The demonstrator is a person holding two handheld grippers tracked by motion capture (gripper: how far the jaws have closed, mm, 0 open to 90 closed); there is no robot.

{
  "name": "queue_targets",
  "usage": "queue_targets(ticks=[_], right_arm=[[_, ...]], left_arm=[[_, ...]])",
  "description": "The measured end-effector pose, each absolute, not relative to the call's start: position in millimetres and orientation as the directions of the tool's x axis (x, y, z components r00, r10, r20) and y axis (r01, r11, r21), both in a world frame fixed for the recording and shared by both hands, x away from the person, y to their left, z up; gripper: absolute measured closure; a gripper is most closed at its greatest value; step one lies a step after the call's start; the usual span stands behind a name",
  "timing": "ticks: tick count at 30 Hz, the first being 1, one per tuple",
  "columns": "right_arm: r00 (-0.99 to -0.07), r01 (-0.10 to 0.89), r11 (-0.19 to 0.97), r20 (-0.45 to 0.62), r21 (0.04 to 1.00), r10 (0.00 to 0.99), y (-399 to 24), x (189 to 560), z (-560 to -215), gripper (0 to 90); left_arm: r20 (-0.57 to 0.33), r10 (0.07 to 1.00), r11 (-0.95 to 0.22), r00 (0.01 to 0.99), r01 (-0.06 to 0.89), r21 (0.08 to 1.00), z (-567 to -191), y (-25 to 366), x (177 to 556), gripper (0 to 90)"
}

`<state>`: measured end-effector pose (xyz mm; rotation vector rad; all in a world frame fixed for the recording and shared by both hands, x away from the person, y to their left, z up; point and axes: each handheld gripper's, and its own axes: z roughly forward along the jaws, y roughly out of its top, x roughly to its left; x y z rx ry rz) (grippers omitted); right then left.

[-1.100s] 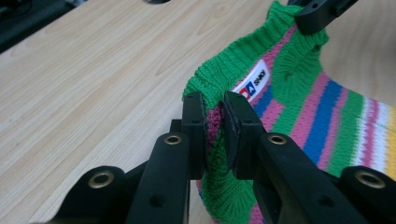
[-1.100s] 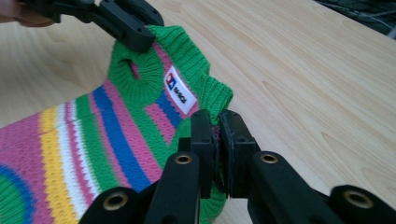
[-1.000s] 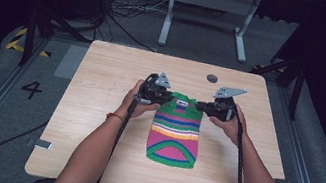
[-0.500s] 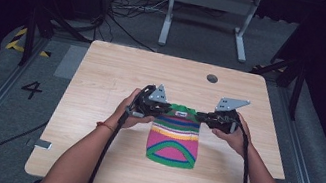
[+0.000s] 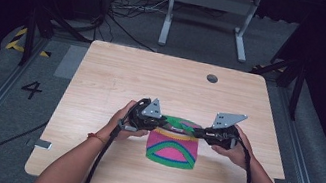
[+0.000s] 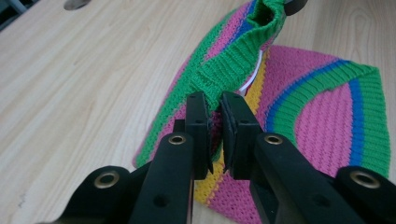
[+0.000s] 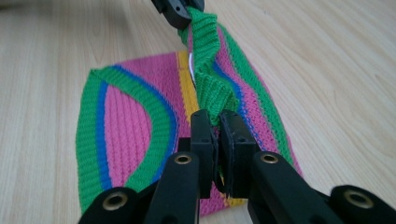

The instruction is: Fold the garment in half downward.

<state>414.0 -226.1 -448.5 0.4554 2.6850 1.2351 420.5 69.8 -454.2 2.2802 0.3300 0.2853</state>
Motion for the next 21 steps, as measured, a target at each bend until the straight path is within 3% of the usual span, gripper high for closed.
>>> queue_targets(ticks=[21], right_arm=[[-0.962,0.185,0.66,-0.002,0.728,0.272,-229,375,-458,85.0]], left_arm=[[0.11,0.263,-0.7,0.959,0.11,0.706,-466,71,373,81.8]])
